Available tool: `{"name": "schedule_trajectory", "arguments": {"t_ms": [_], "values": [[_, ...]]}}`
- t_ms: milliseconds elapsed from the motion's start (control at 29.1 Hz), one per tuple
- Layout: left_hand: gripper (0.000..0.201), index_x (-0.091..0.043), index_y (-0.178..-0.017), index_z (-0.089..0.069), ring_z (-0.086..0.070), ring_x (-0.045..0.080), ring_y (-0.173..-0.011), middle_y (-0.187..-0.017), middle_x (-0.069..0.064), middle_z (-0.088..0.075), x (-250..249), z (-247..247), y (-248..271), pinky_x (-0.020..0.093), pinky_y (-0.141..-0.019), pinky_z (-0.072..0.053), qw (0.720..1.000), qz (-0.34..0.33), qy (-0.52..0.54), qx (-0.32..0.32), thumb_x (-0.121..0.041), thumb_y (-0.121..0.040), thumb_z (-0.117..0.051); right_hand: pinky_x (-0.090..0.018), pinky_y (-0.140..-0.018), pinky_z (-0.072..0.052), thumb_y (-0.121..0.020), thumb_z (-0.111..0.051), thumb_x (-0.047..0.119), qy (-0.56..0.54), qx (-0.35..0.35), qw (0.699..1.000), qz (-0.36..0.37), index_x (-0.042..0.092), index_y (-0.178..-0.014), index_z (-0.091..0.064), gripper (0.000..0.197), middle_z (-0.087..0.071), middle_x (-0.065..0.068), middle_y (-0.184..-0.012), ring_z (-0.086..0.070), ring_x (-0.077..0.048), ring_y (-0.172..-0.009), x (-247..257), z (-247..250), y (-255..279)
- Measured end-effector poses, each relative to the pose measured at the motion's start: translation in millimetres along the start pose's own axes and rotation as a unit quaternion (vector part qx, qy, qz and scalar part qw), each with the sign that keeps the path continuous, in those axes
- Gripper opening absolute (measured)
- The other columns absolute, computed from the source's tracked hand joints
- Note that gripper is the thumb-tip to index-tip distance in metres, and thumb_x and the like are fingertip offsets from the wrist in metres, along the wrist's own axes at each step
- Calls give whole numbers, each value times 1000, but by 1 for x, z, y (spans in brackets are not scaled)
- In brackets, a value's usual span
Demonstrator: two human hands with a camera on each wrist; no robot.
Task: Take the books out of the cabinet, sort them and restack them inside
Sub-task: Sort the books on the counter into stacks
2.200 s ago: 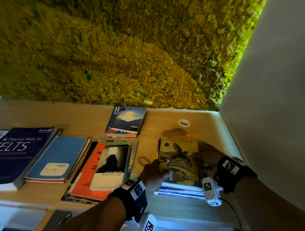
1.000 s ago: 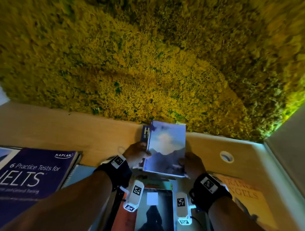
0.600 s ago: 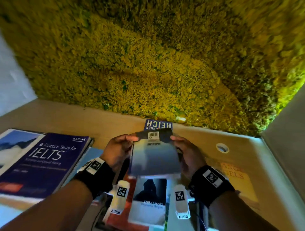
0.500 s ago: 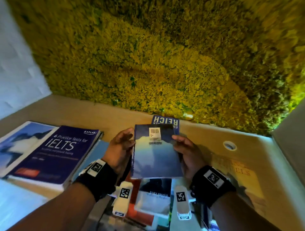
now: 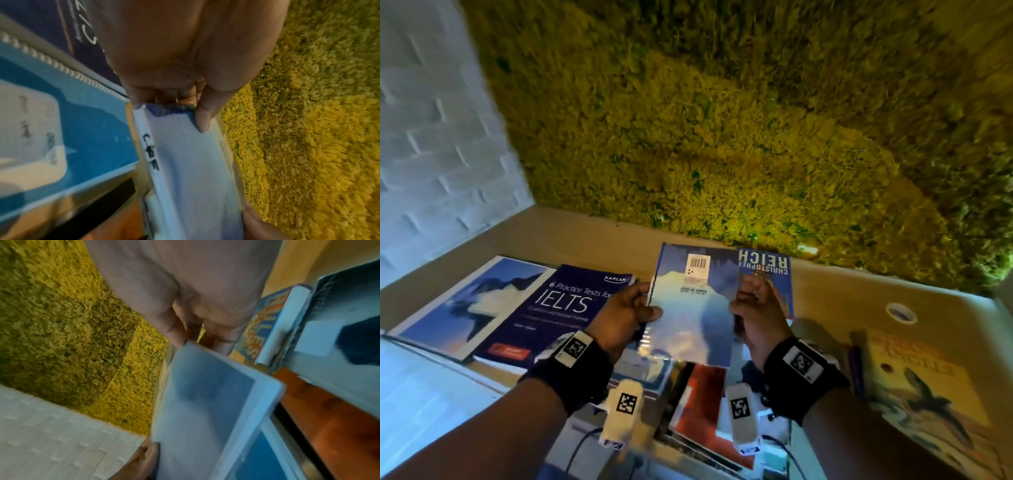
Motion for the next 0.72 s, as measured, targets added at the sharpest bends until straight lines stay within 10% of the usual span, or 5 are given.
{"name": "schedule_trajectory", "arguments": {"t_ms": [172, 378, 446, 515, 721], "values": [[36, -9, -117, -66, -69, 18, -69, -91, 11, -75, -8, 28, -11, 25, -54, -53, 1000, -7, 11, 0, 11, -90, -55, -20, -46, -40, -91, -48, -10, 27, 20, 999, -32, 21, -113, -62, 40, -57, -1, -70, -52, -12, -50, 5, -30, -6], [82, -6, -134, -60, -68, 39, -106, -121, 22, -69, 2, 52, -14, 54, -103, -50, 999, -1, 51, 11, -24, -59, -88, -30, -61, -49, -92, -56, -1, -3, 5, 997, -76, 26, -125, -54, 43, -69, -14, -107, -63, -27, -86, -11, -47, -5], [62, -2, -121, -68, -65, 37, -112, -121, 22, -68, -5, 55, -11, 44, -99, -53, 995, -47, 90, 23, -48, -81, -74, -29, -62, -49, -93, -58, 2, -17, -16, 996, -82, 19, -118, -64, 31, -72, -16, -110, -65, -27, -88, -8, -47, -6], [24, -7, -107, -74, -68, 38, -105, -118, 20, -71, -7, 59, -11, 45, -85, -57, 995, -23, 98, 11, -19, -96, -55, -29, -60, -55, -93, -57, 1, -41, -22, 993, -108, 10, -96, -75, 20, -76, -15, -97, -68, -29, -83, -2, -41, -5], [40, -21, -53, -57, -39, 17, -51, -50, -4, -45, -5, 66, -29, 27, -53, -34, 993, -36, -100, -45, -35, -88, -71, -22, -52, -54, -100, -56, 16, 65, 54, 977, -197, 8, -105, -65, 13, -75, -9, -82, -66, -14, -58, -11, -41, -7]]}}
Point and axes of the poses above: each hand's wrist, its own y-axis away from the middle knuckle, its own z-axis out of the back of the hand, x = y × z, the point moved 1 cm from there along -y, towards the middle knuckle
